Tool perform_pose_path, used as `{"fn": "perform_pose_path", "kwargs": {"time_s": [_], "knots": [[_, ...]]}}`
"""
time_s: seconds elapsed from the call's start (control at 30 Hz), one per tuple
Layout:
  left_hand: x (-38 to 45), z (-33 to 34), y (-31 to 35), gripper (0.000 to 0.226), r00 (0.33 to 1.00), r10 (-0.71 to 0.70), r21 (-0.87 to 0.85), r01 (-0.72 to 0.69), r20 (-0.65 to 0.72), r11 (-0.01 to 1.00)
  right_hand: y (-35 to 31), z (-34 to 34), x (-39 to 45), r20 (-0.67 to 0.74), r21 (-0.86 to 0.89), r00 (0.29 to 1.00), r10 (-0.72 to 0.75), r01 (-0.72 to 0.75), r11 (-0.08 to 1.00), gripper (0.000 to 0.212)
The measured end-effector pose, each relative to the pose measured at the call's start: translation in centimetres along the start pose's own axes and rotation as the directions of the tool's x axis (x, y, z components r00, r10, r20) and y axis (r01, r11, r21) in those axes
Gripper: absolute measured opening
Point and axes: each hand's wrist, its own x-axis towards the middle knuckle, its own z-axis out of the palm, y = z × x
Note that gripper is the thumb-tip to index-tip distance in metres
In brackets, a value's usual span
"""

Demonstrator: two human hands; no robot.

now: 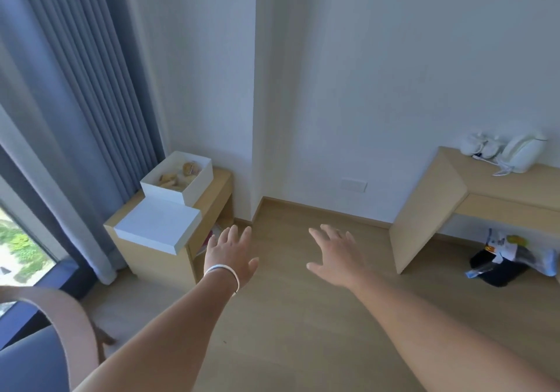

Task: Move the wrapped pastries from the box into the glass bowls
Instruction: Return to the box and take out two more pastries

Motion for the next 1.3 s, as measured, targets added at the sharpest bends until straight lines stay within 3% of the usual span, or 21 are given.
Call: {"fn": "perform_pose_path", "kwargs": {"time_s": [0.3,0.73,1.3], "knots": [[8.0,1.3,-5.3,0.072,0.991,-0.132,0.004,0.132,-0.002,0.991,-1.6,0.3,12.9,0.001,0.018,0.991,-0.135,0.135,0.991,0.08],[27.7,-0.6,-7.1,0.075,0.962,-0.257,0.104,0.266,-0.09,0.958,1.8,-4.1,34.2,-0.055,-0.007,0.957,-0.284,0.284,0.959,0.078],[45.1,1.2,-12.9,0.077,0.972,-0.236,0.109,0.237,-0.021,0.966,0.7,-5.5,52.8,0.012,0.016,0.957,-0.29,0.289,0.957,0.079]]}}
